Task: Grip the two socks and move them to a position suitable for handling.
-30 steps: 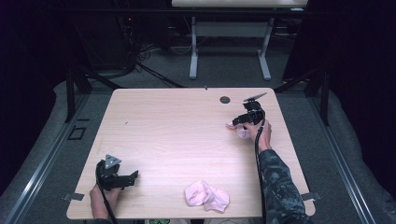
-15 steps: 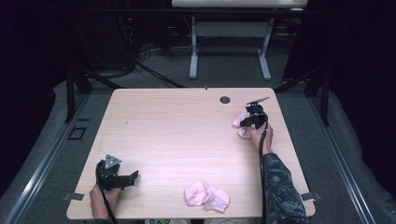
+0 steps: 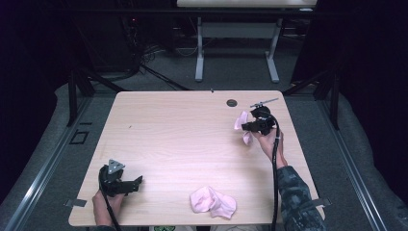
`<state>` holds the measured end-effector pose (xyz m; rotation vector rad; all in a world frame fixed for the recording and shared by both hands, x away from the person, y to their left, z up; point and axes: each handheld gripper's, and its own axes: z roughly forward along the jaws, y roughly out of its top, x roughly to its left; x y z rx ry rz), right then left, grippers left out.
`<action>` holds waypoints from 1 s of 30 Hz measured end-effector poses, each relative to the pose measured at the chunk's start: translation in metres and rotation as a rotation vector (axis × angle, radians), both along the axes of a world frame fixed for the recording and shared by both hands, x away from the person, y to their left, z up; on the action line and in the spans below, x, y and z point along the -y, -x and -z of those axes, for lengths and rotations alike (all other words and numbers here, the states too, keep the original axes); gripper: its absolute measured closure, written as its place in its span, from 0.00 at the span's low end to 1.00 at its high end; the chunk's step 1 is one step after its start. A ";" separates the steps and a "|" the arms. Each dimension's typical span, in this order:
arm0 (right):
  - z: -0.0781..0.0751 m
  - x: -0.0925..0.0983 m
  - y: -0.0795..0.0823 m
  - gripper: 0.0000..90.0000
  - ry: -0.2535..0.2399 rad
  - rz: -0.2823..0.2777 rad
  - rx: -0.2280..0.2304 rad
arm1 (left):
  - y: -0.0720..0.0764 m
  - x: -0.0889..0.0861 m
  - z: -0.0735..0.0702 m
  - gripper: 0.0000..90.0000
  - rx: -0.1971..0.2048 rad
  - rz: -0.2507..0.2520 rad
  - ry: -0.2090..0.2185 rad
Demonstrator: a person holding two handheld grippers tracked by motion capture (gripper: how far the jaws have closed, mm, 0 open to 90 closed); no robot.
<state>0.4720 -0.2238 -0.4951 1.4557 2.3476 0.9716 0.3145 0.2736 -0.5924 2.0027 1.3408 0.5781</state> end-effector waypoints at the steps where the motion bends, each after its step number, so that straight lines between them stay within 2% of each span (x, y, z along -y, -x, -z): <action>1: -0.006 -0.007 0.009 0.88 -0.023 -0.043 0.000 | 0.000 0.000 0.000 0.06 0.000 0.000 0.000; 4: -0.012 -0.015 0.020 0.88 -0.016 -0.075 0.022 | 0.000 0.000 0.000 0.06 0.000 0.000 0.000; 8: -0.015 -0.041 0.047 0.88 -0.006 -0.177 0.021 | 0.000 0.000 0.000 0.06 0.000 0.000 0.000; 10: -0.014 -0.046 0.052 0.88 0.007 -0.195 0.031 | 0.000 0.000 0.000 0.06 0.000 0.000 0.000; 11: -0.012 -0.058 0.062 0.88 0.023 -0.238 0.034 | 0.000 0.000 0.000 0.06 0.000 0.000 0.000; 12: -0.012 -0.062 0.065 0.88 0.044 -0.255 0.037 | 0.000 0.000 0.000 0.06 0.000 0.000 0.000; 16: 0.000 -0.081 0.074 0.87 0.067 -0.307 0.014 | 0.000 0.000 0.000 0.06 0.000 0.000 0.000; 21: 0.024 -0.097 0.078 0.87 0.069 -0.366 -0.033 | 0.000 0.000 0.000 0.06 0.000 -0.001 0.001; 25: 0.038 -0.106 0.082 0.87 0.095 -0.389 -0.065 | 0.000 0.000 0.000 0.06 0.000 -0.001 0.001; 30: 0.053 -0.116 0.086 0.87 0.097 -0.422 -0.100 | 0.000 0.000 0.000 0.06 0.000 -0.001 0.001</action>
